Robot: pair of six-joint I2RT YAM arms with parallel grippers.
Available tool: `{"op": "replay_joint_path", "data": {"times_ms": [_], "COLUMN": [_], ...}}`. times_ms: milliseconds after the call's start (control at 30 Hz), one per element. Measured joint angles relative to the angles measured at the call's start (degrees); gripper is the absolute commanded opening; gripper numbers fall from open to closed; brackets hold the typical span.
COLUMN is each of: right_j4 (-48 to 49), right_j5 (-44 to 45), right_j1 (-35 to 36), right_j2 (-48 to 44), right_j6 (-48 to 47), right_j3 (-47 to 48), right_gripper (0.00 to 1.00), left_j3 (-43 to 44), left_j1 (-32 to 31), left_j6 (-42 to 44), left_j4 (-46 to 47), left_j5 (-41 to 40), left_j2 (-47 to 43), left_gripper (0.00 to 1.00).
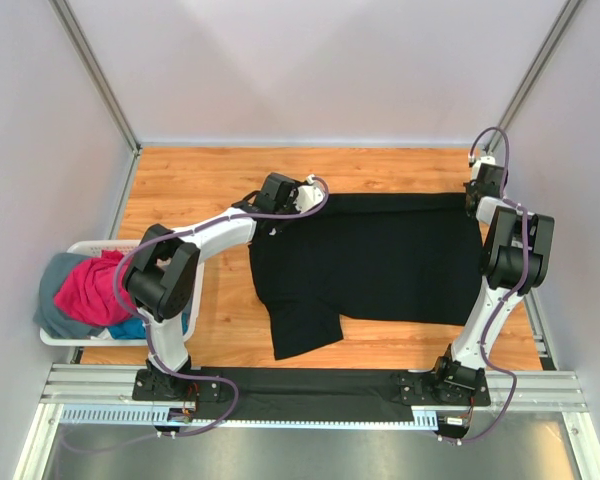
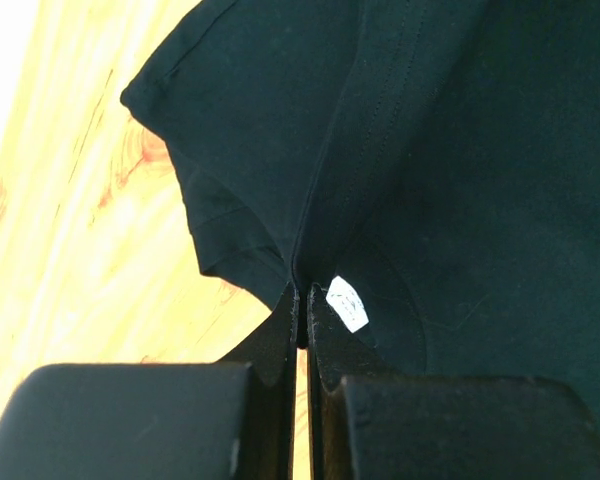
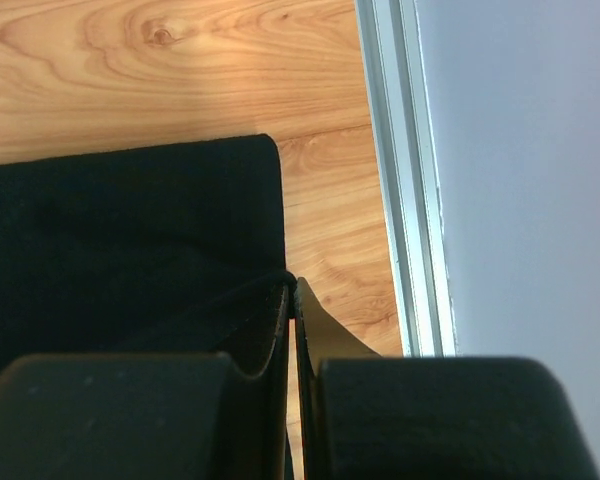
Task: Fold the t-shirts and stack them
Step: Fold the tshirt
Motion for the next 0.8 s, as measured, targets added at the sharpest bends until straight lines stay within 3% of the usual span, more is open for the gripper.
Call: {"op": "replay_joint_path", "data": {"times_ms": [467,567,800], "right_j4": [-2.3,-2.5,-5.9], "right_j5": [-1.4,-1.4,-2.6], "right_j1": [0.0,0.0,-0.2], "right_j2": [0.0,0.0,0.2], "right_j6": [-3.0,-3.2,-2.9], "right_j3": [0.0,0.0,2.1], "right_gripper": [0.03,0.23,0.29], "left_j3": [-1.3,-1.3,-3.1], "left_j1": [0.0,0.0,-0.3], "left_j6": [-0.1,-0.1,-0.1], "left_j4": [0.6,0.7,1.1], "left_j5": [-2.3,-2.3,-2.0], "left_j2": [0.0,0.0,-1.1], "left_gripper": [0.00,0.00,0.00]}}
